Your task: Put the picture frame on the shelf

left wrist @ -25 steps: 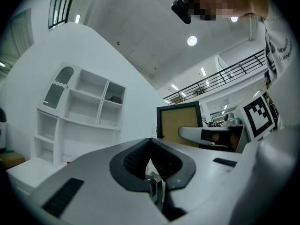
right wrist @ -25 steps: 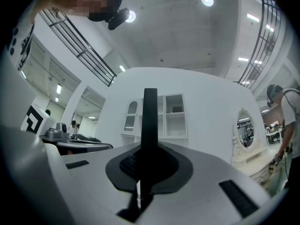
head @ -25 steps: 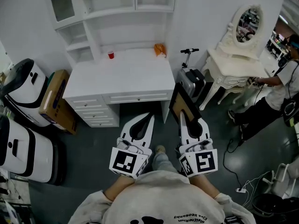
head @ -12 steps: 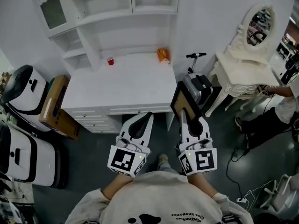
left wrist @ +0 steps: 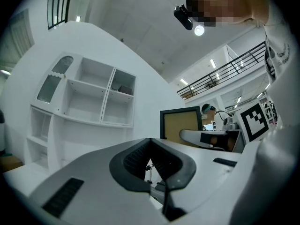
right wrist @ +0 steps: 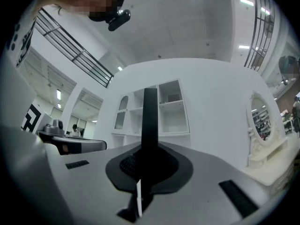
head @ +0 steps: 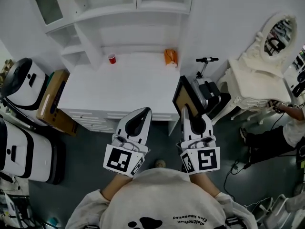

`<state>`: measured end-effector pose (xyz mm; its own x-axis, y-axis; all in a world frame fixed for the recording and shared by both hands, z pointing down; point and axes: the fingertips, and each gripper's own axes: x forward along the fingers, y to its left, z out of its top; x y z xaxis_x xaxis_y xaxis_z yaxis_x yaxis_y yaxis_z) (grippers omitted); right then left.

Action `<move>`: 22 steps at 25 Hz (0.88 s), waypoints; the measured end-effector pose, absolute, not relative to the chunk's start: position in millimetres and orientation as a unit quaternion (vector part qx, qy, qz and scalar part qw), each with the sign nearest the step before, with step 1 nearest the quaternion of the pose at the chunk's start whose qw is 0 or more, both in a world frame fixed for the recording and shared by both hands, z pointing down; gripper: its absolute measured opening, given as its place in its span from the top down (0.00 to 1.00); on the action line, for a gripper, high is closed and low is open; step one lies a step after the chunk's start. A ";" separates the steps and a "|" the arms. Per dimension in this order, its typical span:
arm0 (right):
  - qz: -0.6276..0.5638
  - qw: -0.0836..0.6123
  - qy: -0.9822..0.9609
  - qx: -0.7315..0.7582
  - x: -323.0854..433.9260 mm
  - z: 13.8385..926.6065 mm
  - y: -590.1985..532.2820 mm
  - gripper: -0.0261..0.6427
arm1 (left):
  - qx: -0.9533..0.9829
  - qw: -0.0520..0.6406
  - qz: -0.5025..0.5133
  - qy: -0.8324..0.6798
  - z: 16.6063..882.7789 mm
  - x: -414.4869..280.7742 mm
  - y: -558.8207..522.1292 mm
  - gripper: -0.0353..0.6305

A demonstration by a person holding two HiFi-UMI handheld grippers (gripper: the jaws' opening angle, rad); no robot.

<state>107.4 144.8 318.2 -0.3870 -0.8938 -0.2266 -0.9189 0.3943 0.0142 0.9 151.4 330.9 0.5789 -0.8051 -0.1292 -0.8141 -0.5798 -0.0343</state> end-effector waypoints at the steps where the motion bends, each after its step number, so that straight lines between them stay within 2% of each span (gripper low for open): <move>1: 0.069 0.093 0.832 -0.542 109.3 318.3 137.0 0.90 | -0.885 0.046 0.051 0.460 330.8 2.4 144.7 0.92; 22: 0.063 0.078 0.840 -0.533 115.5 329.2 43.1 0.90 | -0.882 0.033 0.065 0.466 340.6 4.9 42.7 0.92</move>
<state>115.5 43.1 329.2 -0.4188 -0.8862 -0.1984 -0.9058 0.4231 0.0223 4.9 42.7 340.6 0.5578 -0.8172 -0.1447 -0.8257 -0.5641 0.0031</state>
